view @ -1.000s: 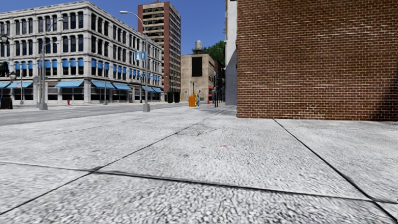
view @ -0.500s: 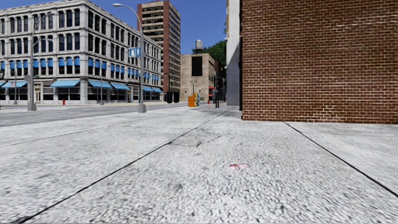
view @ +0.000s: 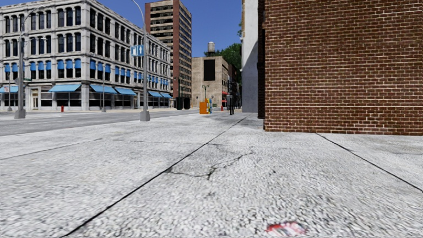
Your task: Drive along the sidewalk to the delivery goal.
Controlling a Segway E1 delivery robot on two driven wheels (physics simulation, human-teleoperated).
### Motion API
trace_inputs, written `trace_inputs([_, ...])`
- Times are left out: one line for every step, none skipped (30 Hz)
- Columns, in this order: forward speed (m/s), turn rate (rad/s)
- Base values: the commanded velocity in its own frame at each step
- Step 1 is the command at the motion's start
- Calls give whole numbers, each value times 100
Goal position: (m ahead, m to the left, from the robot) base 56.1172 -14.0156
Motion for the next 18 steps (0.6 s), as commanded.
trace_inputs([200, 0])
trace_inputs([200, 0])
trace_inputs([200, 0])
trace_inputs([200, 0])
trace_inputs([200, 0])
trace_inputs([200, 0])
trace_inputs([200, 0])
trace_inputs([200, 0])
trace_inputs([200, 0])
trace_inputs([200, 0])
trace_inputs([200, 0])
trace_inputs([200, 0])
trace_inputs([200, 0])
trace_inputs([200, 0])
trace_inputs([200, 0])
trace_inputs([200, 0])
trace_inputs([200, 0])
trace_inputs([200, 0])
